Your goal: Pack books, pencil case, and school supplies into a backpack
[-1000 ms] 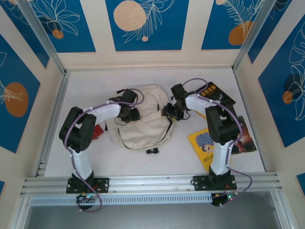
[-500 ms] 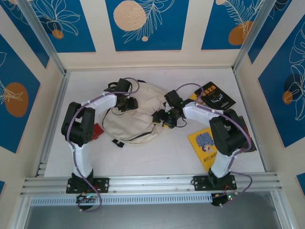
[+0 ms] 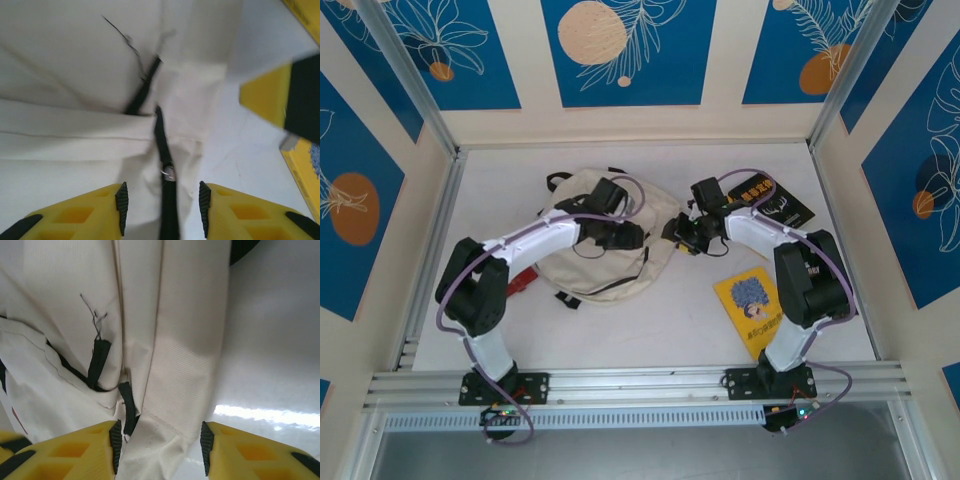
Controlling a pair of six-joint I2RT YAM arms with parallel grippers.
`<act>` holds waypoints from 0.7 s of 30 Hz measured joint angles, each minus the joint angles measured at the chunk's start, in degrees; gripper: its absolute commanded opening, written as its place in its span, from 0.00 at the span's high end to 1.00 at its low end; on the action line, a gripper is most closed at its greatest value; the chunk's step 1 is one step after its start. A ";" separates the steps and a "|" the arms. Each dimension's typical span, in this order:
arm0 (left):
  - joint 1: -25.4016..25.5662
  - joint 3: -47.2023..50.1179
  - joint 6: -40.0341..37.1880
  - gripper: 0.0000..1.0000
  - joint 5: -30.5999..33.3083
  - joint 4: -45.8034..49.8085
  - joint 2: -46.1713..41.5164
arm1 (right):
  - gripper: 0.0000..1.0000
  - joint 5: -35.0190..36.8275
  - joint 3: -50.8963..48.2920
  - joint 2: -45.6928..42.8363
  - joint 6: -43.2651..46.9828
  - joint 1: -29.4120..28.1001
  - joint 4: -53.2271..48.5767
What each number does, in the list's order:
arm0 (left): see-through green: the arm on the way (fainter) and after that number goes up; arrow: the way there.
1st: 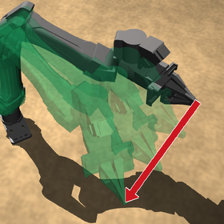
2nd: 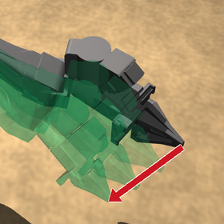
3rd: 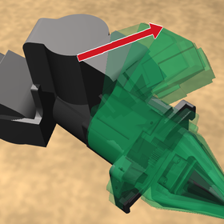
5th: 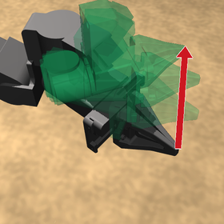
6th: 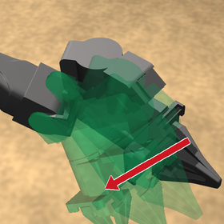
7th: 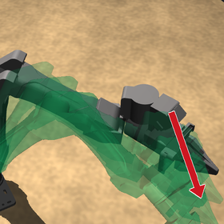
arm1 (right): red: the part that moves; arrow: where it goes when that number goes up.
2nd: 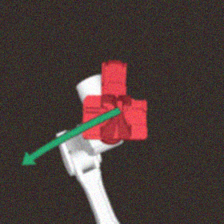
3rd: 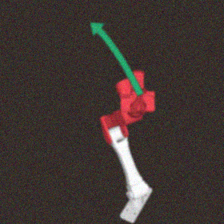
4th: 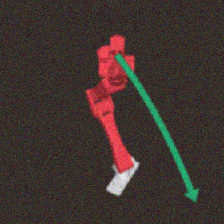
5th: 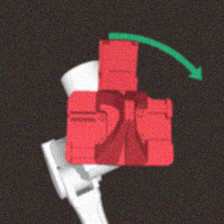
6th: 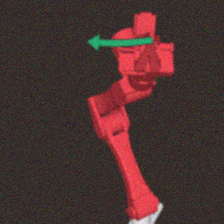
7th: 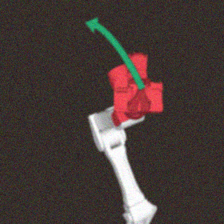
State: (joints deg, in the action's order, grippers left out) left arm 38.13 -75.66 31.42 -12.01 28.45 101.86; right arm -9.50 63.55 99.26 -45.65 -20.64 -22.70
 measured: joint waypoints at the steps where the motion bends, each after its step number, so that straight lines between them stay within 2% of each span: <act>1: 1.31 -0.15 0.46 0.59 0.04 0.04 0.79 | 0.54 -0.17 -0.04 0.24 -0.26 0.42 0.44; 5: 4.11 -2.27 2.08 0.60 0.00 0.52 5.57 | 0.55 -0.90 -1.14 0.63 -1.33 1.77 1.92; 9: 4.72 -4.55 3.63 0.60 0.33 1.25 10.36 | 0.55 -1.57 -2.84 0.63 -1.95 2.36 2.73; 21: 4.76 -6.62 7.56 0.61 5.95 1.95 12.87 | 0.61 -3.69 -5.22 0.63 -2.38 3.43 4.83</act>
State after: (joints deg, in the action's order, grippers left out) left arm 42.89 -82.28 38.98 -6.07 30.39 114.74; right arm -13.19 58.33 99.90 -48.03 -17.21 -17.87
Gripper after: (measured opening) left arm 0.406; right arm 0.404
